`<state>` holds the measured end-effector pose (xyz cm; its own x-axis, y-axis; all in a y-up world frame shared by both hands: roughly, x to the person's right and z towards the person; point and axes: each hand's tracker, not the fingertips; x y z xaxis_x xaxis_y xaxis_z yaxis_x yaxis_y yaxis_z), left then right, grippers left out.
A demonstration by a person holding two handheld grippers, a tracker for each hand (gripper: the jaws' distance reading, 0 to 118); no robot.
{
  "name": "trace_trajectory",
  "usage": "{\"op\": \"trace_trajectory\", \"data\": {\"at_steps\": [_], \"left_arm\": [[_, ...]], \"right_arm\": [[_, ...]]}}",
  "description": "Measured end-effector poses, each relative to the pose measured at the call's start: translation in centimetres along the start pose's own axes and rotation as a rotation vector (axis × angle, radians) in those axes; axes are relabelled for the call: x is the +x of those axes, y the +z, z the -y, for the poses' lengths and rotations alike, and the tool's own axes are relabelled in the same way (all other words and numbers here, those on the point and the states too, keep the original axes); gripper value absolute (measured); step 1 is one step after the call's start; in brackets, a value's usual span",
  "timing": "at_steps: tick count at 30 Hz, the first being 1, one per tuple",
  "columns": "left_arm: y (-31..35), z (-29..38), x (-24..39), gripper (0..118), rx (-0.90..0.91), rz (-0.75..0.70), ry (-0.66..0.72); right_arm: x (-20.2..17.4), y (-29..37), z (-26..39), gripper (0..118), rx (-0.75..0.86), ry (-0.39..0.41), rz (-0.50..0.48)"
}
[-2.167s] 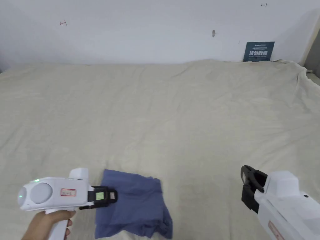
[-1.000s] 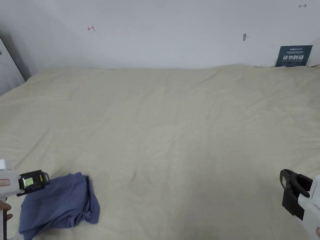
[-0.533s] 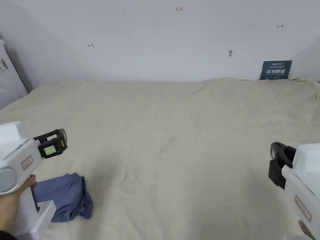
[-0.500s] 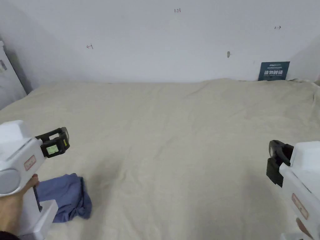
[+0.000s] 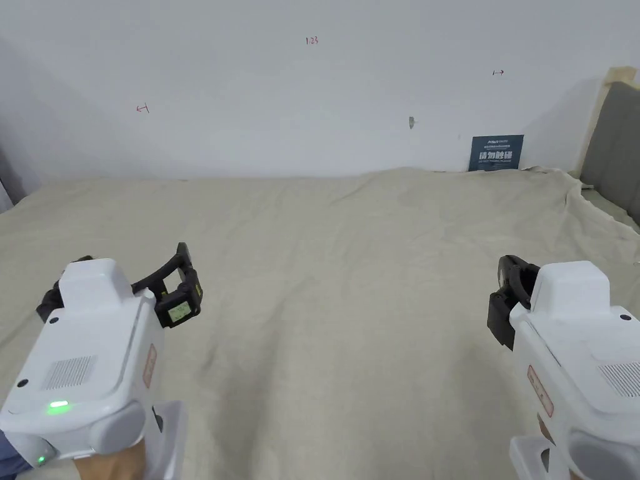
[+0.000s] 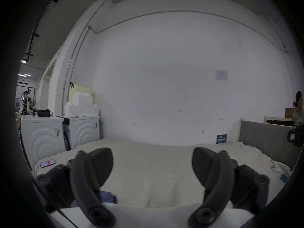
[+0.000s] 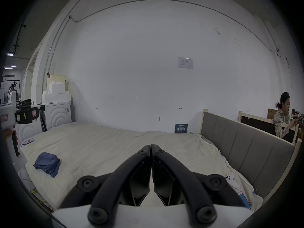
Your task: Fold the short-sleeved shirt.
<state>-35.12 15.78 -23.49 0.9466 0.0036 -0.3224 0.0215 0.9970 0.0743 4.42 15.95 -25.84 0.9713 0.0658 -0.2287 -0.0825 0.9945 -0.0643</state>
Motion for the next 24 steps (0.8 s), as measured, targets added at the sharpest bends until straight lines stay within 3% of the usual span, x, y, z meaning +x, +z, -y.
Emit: {"op": "trace_trajectory", "data": {"at_steps": [4,5,7,11,24], "left_arm": [[0.8,0.9,1.5,71,0.023,0.059,0.002],[0.9,1.1,1.9,59,0.035,0.083,-0.003],[1.5,1.0,3.0,22,0.04,0.099,-0.015],[1.7,1.3,3.9,1,0.034,0.159,0.019],[2.2,1.8,6.0,0,-0.01,0.207,-0.015]], "right_arm": [[0.4,0.6,0.3,0,0.01,-0.017,0.015],[0.4,0.7,0.4,0,0.011,-0.017,0.02],[0.5,0.8,0.6,0,0.013,-0.014,0.029],[0.6,1.0,0.7,0,0.016,-0.022,0.047],[0.7,1.4,0.5,0,0.027,-0.028,0.069]]}}
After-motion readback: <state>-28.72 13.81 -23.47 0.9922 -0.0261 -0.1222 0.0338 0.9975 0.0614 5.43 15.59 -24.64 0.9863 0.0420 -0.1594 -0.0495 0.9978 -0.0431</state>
